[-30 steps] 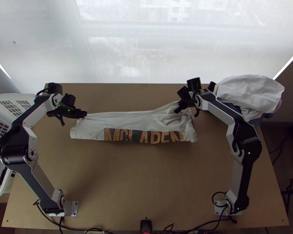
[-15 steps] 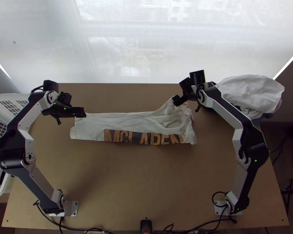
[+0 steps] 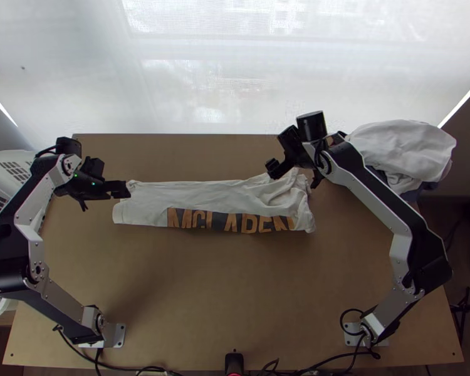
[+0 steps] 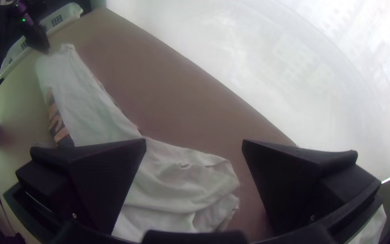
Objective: Fold the t-shirt
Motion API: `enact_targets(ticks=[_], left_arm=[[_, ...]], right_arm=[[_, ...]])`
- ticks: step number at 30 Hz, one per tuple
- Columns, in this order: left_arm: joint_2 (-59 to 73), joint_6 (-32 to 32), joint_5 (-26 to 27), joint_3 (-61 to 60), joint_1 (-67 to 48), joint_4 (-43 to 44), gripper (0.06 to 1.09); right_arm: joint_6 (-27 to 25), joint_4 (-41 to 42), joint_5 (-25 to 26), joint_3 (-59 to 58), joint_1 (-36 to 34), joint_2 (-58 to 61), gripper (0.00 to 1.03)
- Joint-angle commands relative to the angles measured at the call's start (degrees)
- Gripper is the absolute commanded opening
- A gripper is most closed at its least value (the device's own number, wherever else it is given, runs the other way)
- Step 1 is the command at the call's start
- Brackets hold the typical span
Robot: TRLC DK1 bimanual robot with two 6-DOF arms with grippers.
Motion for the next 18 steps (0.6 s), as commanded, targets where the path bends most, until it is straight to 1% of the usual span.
enact_targets(ticks=[1, 3, 9, 13, 18], left_arm=[[-4.09, -1.65, 0.10, -4.89, -1.14, 3.80, 1.03], [-4.27, -2.70, 0.28, -5.77, -1.49, 4.15, 1.03], [-3.04, -3.32, 0.54, -7.61, -2.98, 5.03, 1.03], [-1.81, -4.37, 0.54, -7.52, -3.25, 5.91, 1.03], [-0.31, -5.07, 0.46, -7.08, -3.95, 5.91, 1.03]], right_arm=[[1.57, -0.21, -0.22, -4.33, 0.74, -1.25, 0.99], [2.80, -0.21, -0.22, -5.73, 2.59, -1.86, 0.99], [2.89, 1.37, -0.22, -12.06, 9.09, -2.39, 0.99], [2.63, 3.22, -0.22, -14.00, 10.94, -0.54, 0.99], [2.28, 4.54, -0.22, -14.00, 11.29, 3.32, 0.99]])
